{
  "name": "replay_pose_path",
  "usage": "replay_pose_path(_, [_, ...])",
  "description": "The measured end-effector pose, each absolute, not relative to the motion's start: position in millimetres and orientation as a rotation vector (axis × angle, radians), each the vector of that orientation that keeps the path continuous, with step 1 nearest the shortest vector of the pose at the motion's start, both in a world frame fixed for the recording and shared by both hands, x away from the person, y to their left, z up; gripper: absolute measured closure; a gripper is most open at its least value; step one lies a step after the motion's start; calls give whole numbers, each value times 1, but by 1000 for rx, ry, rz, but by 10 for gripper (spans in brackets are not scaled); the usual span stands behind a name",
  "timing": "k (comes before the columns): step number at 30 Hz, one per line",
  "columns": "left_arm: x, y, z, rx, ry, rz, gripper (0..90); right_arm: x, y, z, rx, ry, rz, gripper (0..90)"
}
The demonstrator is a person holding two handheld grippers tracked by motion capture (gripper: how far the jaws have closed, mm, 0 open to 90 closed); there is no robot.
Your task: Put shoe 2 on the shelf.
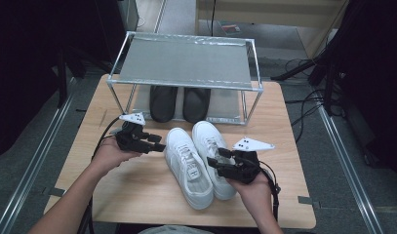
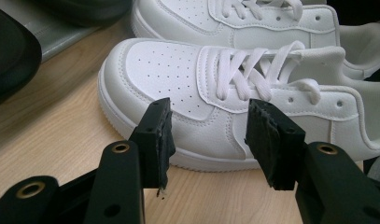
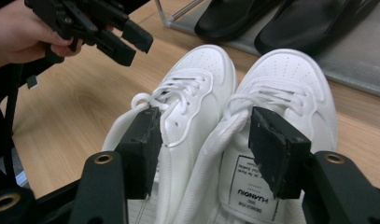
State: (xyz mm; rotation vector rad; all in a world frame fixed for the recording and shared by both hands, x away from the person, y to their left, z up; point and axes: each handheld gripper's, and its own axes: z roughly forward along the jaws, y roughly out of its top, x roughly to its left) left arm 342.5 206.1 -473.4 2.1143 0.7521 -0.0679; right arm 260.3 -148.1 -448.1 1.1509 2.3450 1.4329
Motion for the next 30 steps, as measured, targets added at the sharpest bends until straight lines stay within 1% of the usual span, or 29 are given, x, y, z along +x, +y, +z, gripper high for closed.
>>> replay_pose_path(5, [345,206,-473,2114,750,-75,507,255,-140,-451,1140,2368,1415,431])
replay_pose_path(9, [345,206,-473,2120,752,-71,503,253,-134,-455,1137,2373,1395,398])
replay_pose_path(15, [345,207,-473,2120,746,-64,503,250,-131,-456,1136,2344,1375,387])
replay_pose_path(17, [345,207,-473,2121,747,-65,502,251,-130,-458,1158,2326,1307,380])
replay_pose_path(21, [345,208,-473,2120,748,-65,501,253,-130,-460,1195,2327,1348,381])
replay_pose_path(27, [346,211,-474,2104,759,-58,498,256,-120,-465,1160,2320,1307,339])
replay_pose_path(30, [346,214,-473,2104,761,-53,496,259,-117,-468,1182,2315,1291,346])
